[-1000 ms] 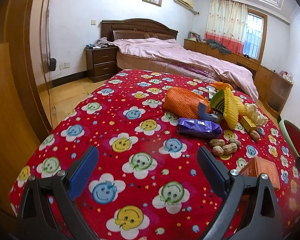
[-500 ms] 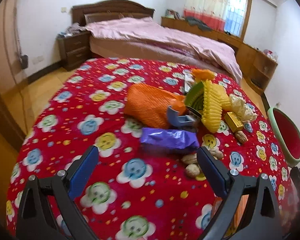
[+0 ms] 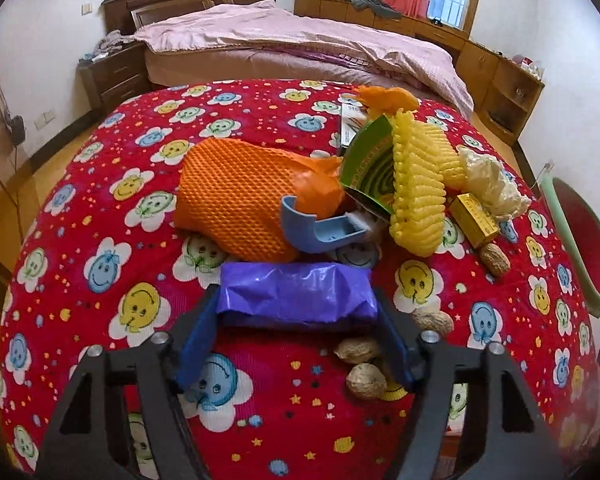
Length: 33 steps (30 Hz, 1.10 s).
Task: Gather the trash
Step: 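Grasp the purple wrapper with the left tool while the right tool grasps the orange paper box, then lift the orange box with the right tool and carry it over the red bucket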
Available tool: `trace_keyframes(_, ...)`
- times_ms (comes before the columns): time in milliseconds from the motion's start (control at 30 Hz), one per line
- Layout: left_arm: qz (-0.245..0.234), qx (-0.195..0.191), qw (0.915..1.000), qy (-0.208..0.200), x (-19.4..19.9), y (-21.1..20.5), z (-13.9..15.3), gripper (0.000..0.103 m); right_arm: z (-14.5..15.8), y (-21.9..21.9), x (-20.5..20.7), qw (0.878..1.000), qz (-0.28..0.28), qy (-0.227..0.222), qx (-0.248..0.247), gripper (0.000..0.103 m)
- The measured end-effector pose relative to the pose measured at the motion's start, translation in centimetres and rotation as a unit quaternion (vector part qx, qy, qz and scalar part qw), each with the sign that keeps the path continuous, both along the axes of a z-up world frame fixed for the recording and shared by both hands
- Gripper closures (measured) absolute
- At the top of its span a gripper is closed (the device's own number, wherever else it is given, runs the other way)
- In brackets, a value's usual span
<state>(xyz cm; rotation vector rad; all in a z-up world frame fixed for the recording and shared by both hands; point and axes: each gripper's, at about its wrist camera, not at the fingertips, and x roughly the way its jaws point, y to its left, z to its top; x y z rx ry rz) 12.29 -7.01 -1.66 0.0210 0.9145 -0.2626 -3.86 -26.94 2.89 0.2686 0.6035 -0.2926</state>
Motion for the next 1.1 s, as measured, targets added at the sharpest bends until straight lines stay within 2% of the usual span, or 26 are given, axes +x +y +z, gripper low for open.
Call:
trace_keyframes(233,-0.002,0.009,0.9994,-0.034,-2.0,0.7,1.9,0.033,0.9,1.3,-0.4,1.0,0.023,-0.008,-0.007,0.0)
trace_keyframes(333,0.006,0.001,0.9989,-0.046,-3.4,1.7,2.9,0.033,1.6,2.4,-0.3,0.999,0.041,-0.011,-0.007,0.0)
trace_keyframes(633,0.054,-0.016,0.9977,-0.038,-7.5,6.1,3.5,0.033,2.6,5.9,0.2,0.995,0.103,-0.005,0.01,0.0)
trace_keyframes(900,0.097,-0.008,0.9944,-0.043,-10.0,9.4,3.0,0.033,1.8,10.3,1.3,0.985,0.168,0.025,-0.006,0.0)
trace_keyframes(1000,0.108,0.003,0.9931,-0.047,-10.5,9.9,2.7,0.033,1.3,11.3,2.1,0.984,0.171,0.043,-0.013,0.0)
trace_keyframes(1100,0.112,-0.002,0.9929,-0.041,-10.6,10.4,2.3,0.033,0.7,12.1,2.8,0.982,0.177,0.061,-0.014,0.0)
